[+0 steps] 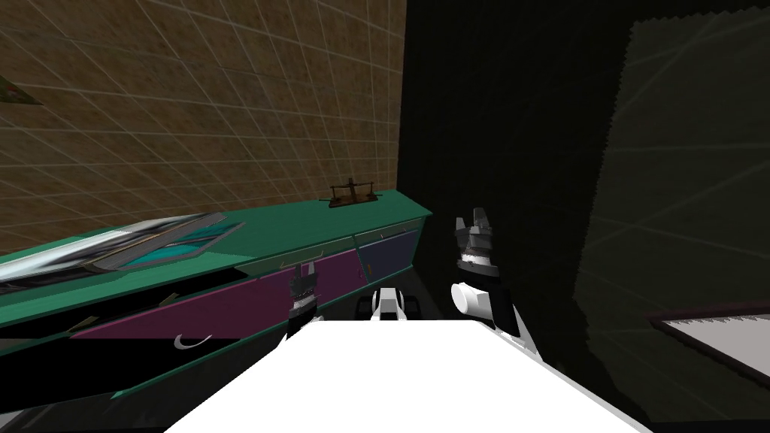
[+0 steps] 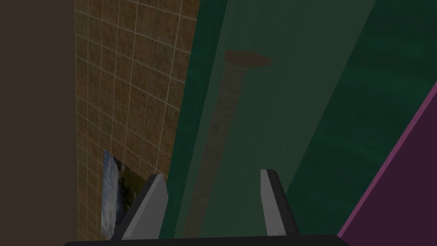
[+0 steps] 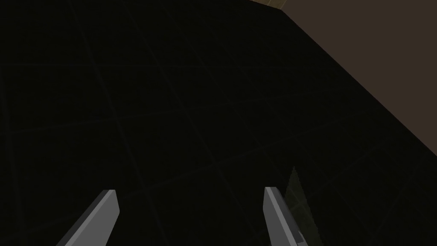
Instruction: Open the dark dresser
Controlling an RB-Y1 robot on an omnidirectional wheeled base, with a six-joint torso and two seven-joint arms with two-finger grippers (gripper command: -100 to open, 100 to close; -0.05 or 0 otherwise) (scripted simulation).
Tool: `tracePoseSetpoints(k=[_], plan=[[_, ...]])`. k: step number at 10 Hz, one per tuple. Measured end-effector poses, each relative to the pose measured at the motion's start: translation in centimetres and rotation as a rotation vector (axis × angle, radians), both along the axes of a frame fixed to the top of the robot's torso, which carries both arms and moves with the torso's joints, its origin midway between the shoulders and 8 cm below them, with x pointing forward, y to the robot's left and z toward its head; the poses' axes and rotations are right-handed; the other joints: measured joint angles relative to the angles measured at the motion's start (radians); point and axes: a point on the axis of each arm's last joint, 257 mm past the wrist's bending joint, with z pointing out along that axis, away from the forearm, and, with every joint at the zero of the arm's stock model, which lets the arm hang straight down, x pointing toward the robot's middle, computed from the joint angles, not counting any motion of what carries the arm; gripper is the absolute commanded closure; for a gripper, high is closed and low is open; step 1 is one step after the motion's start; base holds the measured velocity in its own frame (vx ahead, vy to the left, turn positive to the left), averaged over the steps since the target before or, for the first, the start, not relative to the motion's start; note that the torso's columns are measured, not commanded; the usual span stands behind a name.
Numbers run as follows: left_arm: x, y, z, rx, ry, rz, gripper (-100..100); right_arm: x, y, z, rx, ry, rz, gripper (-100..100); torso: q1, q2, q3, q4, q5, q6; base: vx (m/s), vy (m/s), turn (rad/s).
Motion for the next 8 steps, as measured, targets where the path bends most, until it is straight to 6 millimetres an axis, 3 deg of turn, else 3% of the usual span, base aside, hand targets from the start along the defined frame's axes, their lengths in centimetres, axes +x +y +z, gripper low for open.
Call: tracePoseSetpoints(k=[4,5,8], plan=[[-1.9,-1.3,-1.3,-0.003,0.0,0.004,100,0.0,0.0,0.0,0.0,0.0,0.0,0,-0.002,0.001,0.001,0.0,-0.001,0.0,0.005,0.031,-0.009],[-2.0,-1.3,-1.3,-0.003,-0.002,0.004,-100,0.0,0.0,0.0,0.0,0.0,0.0,0,-0.003,0.001,0.001,0.0,-0.001,0.0,0.005,-0.056,0.03],[-1.3,-0.3,0.0,0.001,-0.018,0.01,-100,0.0,0.0,0.0,0.0,0.0,0.0,0,-0.004,0.0,0.0,0.0,-0.001,0.0,0.005,-0.085,0.018]])
